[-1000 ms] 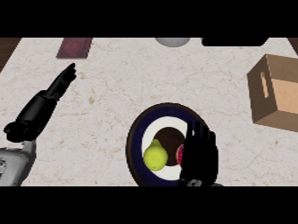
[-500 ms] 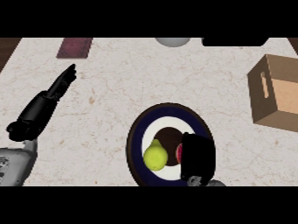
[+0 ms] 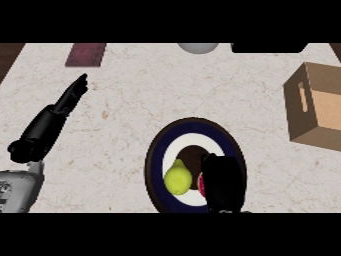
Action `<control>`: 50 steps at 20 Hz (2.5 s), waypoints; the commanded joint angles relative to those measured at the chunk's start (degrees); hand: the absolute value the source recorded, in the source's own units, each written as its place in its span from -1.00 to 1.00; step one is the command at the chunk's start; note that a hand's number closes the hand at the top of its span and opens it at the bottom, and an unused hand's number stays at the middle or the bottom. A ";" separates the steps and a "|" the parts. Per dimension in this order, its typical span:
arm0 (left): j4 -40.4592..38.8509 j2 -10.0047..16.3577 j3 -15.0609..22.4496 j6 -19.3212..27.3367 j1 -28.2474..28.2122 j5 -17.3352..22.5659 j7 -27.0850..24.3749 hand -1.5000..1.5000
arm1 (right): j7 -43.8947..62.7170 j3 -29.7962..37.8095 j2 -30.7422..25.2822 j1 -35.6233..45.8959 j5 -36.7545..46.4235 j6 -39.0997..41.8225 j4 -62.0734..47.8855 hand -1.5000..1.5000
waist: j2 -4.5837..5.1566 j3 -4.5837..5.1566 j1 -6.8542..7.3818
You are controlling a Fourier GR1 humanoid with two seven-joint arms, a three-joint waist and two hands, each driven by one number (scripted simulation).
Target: Pick the cupcake from the plate and place it in the cardboard box
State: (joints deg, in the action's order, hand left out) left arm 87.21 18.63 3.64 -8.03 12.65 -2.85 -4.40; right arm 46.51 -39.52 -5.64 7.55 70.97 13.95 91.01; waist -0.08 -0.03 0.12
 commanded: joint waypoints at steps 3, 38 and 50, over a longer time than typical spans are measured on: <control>0.51 -0.73 1.37 -0.75 0.61 -0.01 0.00 0.00 | -26.78 -14.79 -7.65 -0.93 -8.19 0.45 8.69 1.00 | -0.17 -0.45 2.74; -1.53 -1.75 0.60 -0.79 -1.44 -2.35 -4.62 0.00 | -76.72 45.79 -52.82 4.87 -59.32 -5.95 -15.19 1.00 | 1.02 -0.04 2.71; -1.18 -1.53 -0.21 -3.02 3.36 -0.98 0.17 0.00 | -89.08 32.17 -58.27 18.57 -41.08 3.38 -42.02 1.00 | 1.10 -0.11 3.53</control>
State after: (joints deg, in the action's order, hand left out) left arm 86.07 16.64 4.25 -10.10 15.41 -4.66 -5.17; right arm -38.12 -3.16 -63.65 22.97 23.14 17.43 56.31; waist 1.07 -0.11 3.71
